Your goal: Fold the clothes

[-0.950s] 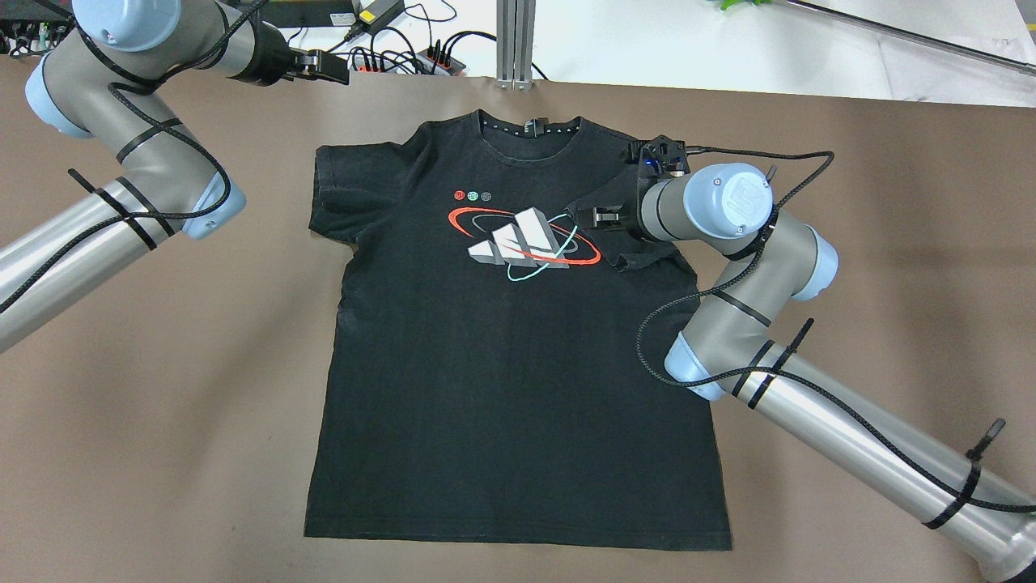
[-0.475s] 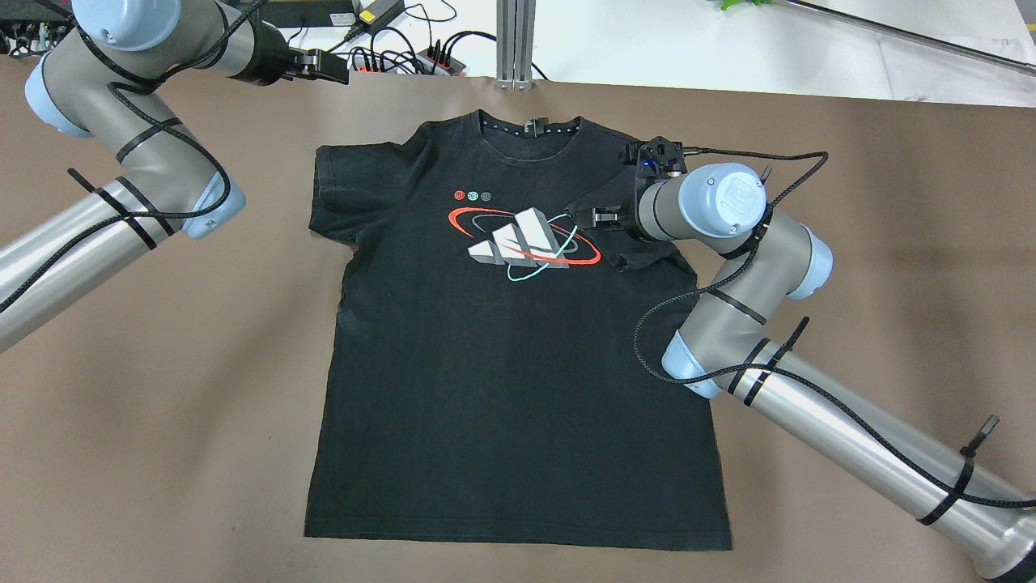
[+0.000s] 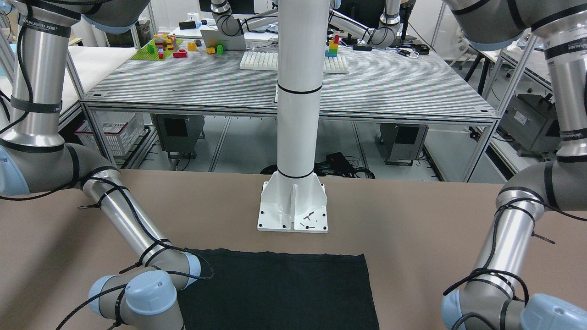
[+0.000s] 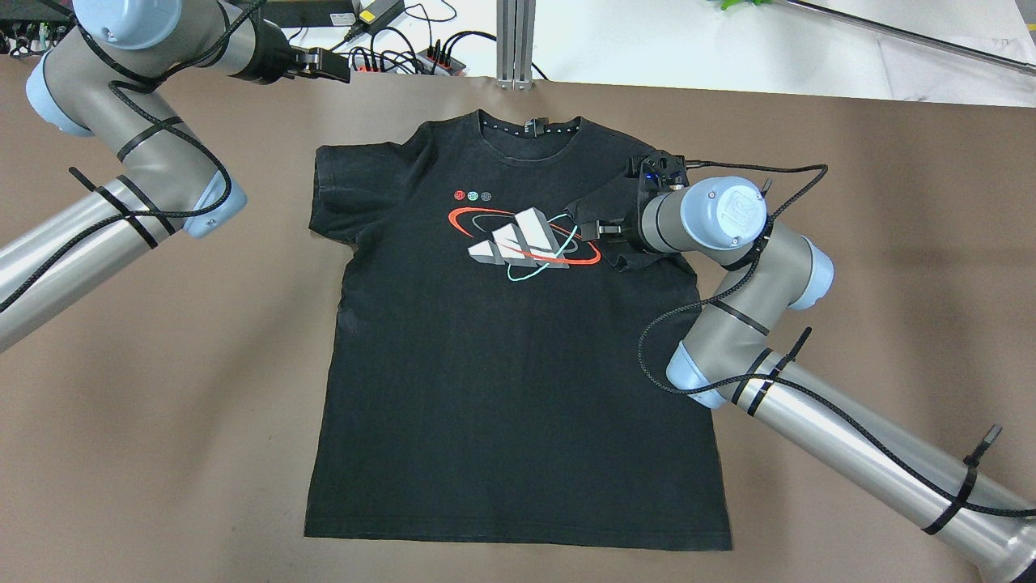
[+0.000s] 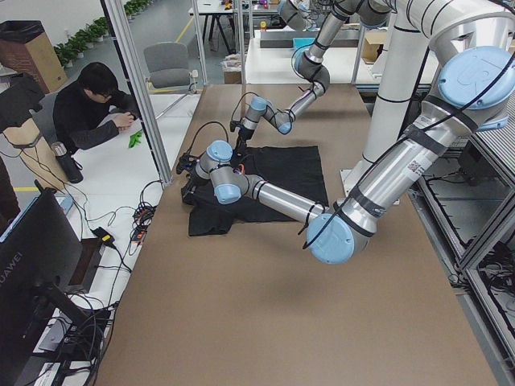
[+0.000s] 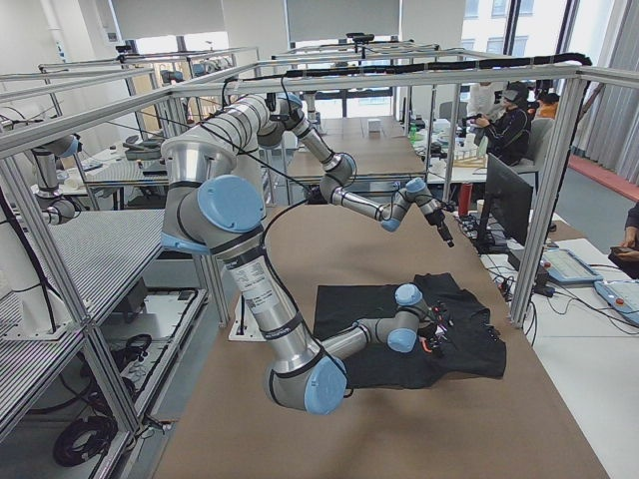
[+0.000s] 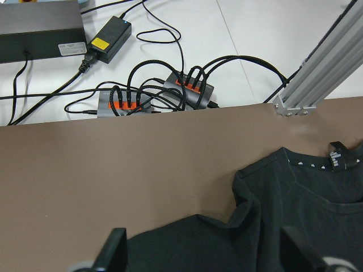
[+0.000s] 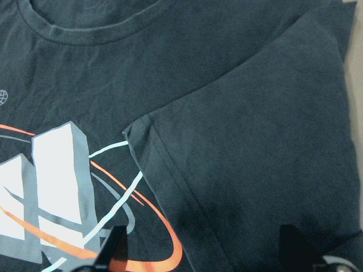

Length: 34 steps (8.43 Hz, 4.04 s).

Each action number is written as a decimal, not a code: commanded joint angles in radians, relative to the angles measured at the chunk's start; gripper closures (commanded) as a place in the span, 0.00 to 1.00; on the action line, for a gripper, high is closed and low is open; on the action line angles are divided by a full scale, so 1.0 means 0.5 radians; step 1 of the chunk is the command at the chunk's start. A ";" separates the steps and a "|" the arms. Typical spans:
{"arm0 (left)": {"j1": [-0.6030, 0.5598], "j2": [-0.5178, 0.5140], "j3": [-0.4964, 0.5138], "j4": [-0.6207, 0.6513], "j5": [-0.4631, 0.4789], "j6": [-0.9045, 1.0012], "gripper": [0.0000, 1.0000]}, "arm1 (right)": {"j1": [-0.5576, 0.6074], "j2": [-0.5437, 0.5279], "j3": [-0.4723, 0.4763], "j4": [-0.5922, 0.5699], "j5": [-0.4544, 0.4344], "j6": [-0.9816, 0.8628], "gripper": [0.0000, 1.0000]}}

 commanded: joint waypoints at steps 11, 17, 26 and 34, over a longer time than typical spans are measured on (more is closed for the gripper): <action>0.000 0.029 0.007 -0.003 -0.021 -0.004 0.05 | -0.032 -0.295 0.557 -0.129 0.220 0.310 0.06; 0.028 0.253 0.129 -0.245 -0.046 0.093 0.05 | 0.131 -0.280 0.623 -0.143 0.285 0.307 0.06; 0.193 -0.093 0.801 -0.537 0.261 0.195 0.05 | 0.131 -0.295 0.617 -0.140 0.270 0.304 0.06; 0.236 -0.247 1.136 -0.577 0.344 0.195 0.06 | 0.128 -0.292 0.607 -0.149 0.264 0.298 0.06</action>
